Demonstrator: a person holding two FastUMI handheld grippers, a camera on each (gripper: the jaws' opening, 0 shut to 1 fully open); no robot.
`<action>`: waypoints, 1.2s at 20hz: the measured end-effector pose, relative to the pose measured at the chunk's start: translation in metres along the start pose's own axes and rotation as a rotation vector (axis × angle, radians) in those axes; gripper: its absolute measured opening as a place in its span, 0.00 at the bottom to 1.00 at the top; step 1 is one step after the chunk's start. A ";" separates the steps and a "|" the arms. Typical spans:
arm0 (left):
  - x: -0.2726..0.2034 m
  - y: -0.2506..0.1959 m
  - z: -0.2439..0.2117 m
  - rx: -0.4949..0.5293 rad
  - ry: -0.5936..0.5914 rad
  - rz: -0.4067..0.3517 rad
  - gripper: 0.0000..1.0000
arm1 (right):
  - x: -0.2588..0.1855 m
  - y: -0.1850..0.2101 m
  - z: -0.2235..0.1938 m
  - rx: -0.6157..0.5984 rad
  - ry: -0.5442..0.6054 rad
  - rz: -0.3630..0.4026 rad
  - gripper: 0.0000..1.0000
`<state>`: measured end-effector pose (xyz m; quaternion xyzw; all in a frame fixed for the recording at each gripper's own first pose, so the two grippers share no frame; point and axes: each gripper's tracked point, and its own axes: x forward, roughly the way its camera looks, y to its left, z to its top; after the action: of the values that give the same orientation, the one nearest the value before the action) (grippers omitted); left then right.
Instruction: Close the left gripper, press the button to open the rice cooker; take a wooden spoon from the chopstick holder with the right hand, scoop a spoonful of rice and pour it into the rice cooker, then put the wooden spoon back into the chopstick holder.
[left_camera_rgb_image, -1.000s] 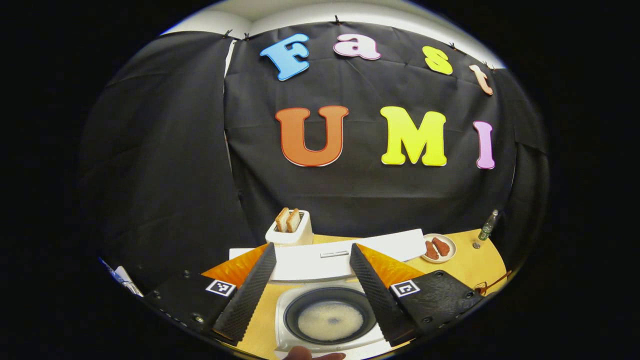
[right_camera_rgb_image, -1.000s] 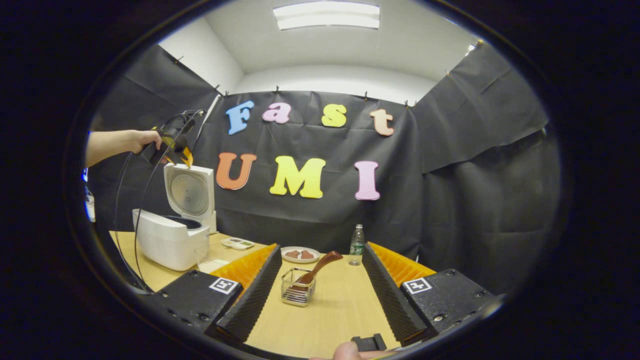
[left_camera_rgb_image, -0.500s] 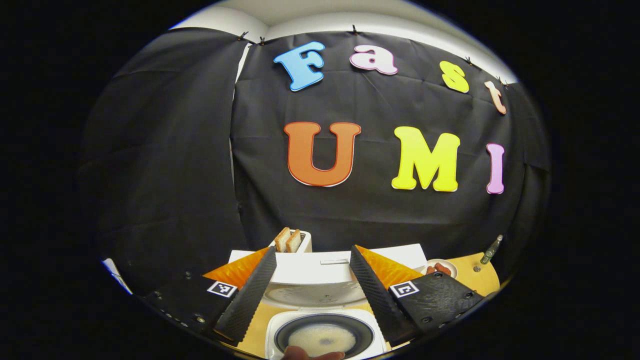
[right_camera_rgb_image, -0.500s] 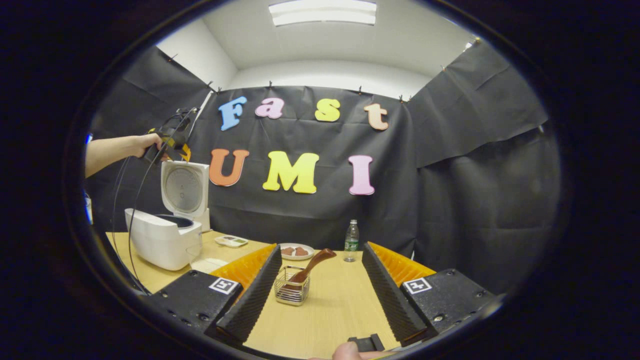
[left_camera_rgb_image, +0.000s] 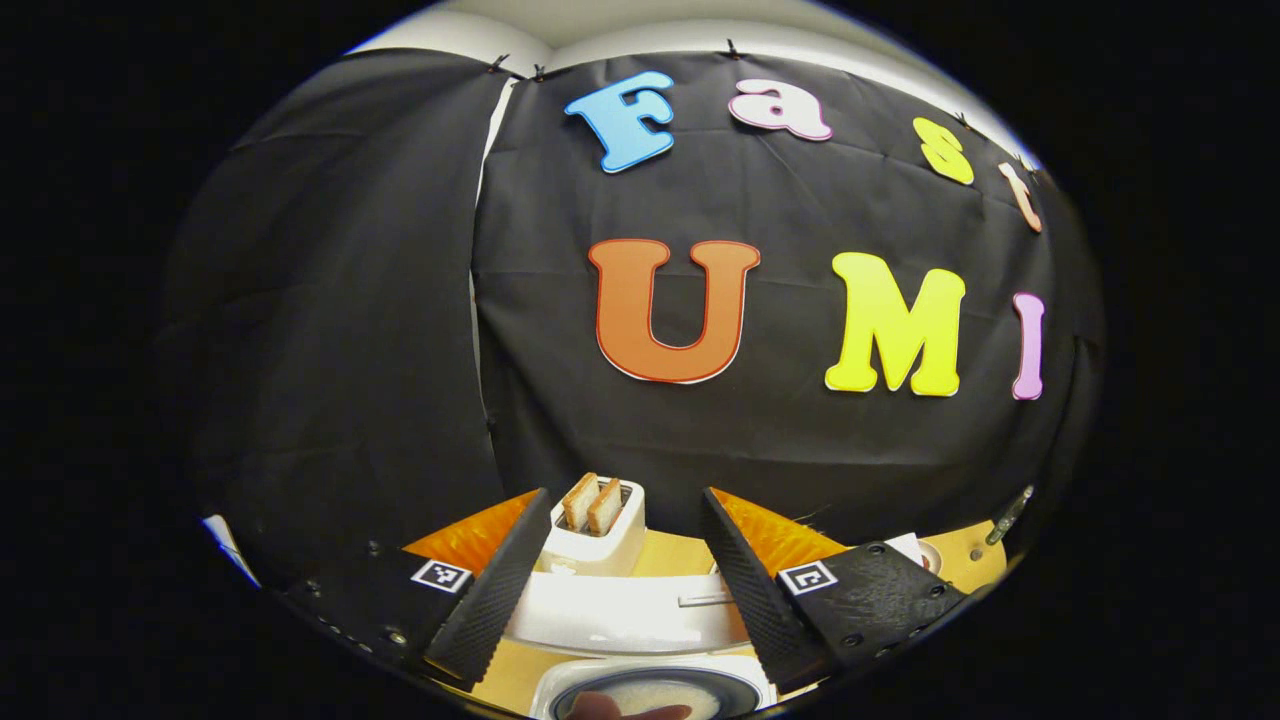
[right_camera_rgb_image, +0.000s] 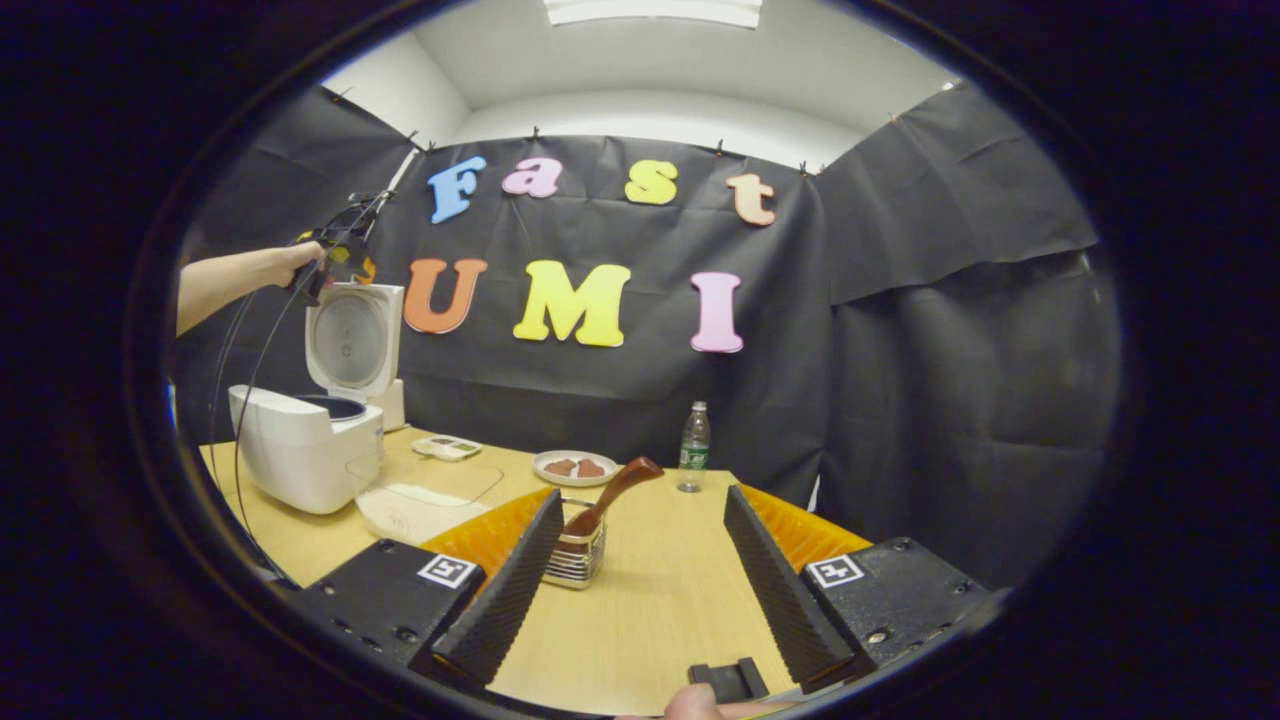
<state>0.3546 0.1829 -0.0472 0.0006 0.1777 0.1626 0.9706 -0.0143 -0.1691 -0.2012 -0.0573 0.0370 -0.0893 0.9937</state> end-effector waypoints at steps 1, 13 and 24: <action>-0.003 -0.005 -0.001 -0.001 0.013 -0.021 0.97 | 0.000 0.003 0.002 0.009 0.001 0.005 1.00; -0.100 -0.011 -0.112 -0.027 0.321 -0.107 0.95 | -0.035 0.030 0.025 -0.009 -0.080 0.081 1.00; -0.149 -0.021 -0.211 0.028 0.383 -0.140 0.96 | -0.041 0.048 0.013 0.031 -0.051 0.132 1.00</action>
<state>0.1568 0.1046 -0.1953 -0.0291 0.3610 0.0892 0.9278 -0.0451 -0.1130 -0.1914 -0.0417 0.0140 -0.0228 0.9988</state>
